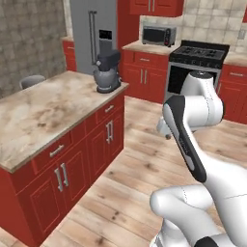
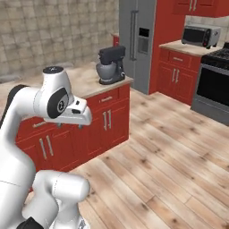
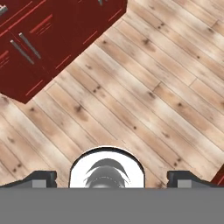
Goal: Navigate to the toaster oven.
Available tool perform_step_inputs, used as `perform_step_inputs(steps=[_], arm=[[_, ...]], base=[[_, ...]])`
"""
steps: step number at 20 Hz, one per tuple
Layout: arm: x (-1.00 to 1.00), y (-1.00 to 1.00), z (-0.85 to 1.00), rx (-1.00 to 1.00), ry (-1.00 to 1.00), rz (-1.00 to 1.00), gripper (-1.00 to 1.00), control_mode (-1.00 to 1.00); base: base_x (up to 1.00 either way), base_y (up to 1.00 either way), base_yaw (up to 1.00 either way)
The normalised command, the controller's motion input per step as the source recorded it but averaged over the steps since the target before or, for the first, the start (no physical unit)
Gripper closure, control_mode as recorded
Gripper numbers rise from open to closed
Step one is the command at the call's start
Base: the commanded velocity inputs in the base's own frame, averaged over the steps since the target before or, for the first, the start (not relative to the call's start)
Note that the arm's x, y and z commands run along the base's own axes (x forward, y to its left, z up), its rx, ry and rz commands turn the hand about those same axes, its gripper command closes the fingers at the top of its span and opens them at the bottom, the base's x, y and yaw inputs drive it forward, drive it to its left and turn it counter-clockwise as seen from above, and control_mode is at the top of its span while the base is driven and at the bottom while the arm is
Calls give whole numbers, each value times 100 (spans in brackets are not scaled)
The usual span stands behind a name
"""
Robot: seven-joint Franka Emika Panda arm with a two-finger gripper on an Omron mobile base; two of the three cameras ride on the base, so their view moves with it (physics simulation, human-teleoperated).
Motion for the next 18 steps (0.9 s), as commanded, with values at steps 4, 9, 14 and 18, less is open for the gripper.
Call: perform_step_inputs(steps=[4, 9, 14, 18], arm=[[0, 0, 0, 0, 0, 0, -100, 100], [0, 0, 0, 0, 0, 0, -100, 100], [0, 0, 0, 0, 0, 0, -100, 100], [0, 0, 0, 0, 0, 0, -100, 100]], base=[[100, 0, -26], [100, 0, -24], [100, 0, -23], [100, 0, -22]])
